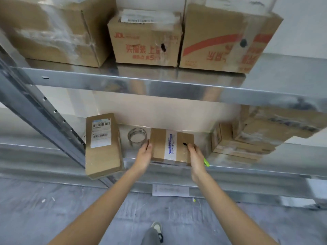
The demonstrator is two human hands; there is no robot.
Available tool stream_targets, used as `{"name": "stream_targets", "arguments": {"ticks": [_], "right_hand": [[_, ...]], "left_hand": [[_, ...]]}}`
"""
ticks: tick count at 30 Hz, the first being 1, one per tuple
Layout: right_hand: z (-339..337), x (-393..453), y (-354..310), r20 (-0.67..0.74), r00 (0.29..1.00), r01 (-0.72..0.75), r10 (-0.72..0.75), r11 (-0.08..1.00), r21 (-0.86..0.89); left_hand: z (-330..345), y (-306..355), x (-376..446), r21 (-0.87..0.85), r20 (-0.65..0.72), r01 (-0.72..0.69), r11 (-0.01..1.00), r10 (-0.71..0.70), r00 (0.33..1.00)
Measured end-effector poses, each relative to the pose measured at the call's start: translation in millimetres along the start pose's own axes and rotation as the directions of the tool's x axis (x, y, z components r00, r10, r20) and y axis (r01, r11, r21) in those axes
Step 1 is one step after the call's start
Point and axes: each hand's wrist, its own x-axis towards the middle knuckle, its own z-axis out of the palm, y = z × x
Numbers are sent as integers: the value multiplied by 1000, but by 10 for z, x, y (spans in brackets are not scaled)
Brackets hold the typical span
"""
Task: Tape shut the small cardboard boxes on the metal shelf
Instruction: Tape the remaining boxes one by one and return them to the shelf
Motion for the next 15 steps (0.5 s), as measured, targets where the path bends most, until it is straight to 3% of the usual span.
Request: {"name": "stream_targets", "arguments": {"ticks": [3, 7, 9, 10, 12, 15], "right_hand": [[-125, 52, 72, 22, 999, -26, 28, 998, -58], [-97, 157, 19, 20, 1000, 26, -24, 995, -98], [-39, 195, -7, 16, 998, 62, -61, 993, -104], [-11, 213, -11, 10, 997, 76, -75, 991, -108], [31, 237, -6, -9, 995, 100, -102, 985, -142], [30, 243, 6, -10, 992, 121, -124, 978, -171]], "left_hand": [[163, -82, 79, -10, -16, 42, 999, -43, 999], [166, -77, 269, -51, 5, 14, 999, -13, 1000], [128, -102, 339, -73, -47, -9, 997, 6, 999], [88, -127, 379, -18, -115, -39, 999, 36, 993], [-24, -244, 512, 291, -209, -90, 953, 155, 965], [-211, -392, 720, 717, -102, -64, 694, 195, 976]]}}
